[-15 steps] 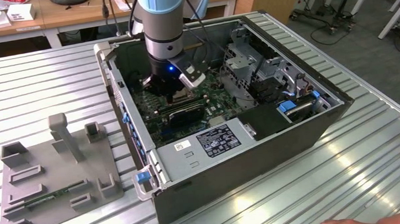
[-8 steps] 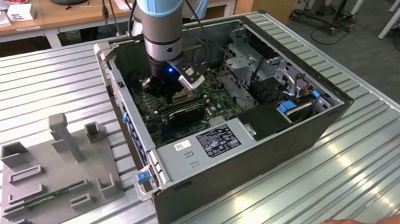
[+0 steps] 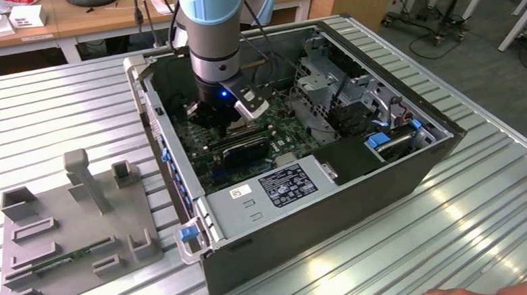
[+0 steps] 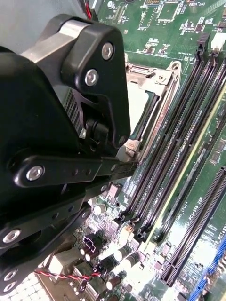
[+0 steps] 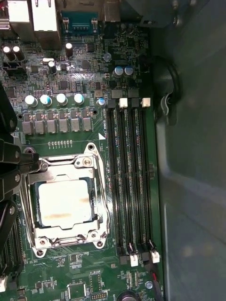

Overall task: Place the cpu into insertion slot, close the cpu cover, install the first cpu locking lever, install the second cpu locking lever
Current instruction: 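Install the second cpu locking lever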

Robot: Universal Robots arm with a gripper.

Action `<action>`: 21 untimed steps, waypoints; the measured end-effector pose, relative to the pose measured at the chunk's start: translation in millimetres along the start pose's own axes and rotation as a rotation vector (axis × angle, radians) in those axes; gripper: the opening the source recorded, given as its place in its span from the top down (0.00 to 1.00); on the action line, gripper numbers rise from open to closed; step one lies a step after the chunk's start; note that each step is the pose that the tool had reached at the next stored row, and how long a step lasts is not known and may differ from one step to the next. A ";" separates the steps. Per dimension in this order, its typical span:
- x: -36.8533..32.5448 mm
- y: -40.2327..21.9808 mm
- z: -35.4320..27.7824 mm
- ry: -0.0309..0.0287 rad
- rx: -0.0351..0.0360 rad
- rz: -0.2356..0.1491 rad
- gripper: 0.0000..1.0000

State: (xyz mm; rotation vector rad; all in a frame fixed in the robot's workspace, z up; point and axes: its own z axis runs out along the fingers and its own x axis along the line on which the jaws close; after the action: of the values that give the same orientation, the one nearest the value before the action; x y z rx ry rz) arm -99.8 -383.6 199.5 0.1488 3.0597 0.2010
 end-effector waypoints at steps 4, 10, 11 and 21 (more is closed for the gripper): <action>-0.1 -0.9 -0.1 0.0002 -0.0021 0.000 0.89; 0.0 -3.5 -0.4 0.0004 -0.0053 0.001 0.89; 0.0 -3.5 -0.4 0.0004 -0.0054 0.001 0.89; -0.6 -2.7 -7.4 0.0005 -0.0051 0.001 0.89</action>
State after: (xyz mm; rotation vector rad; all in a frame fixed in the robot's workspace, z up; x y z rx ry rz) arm -100.0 -387.3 206.4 0.1493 3.0595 0.2089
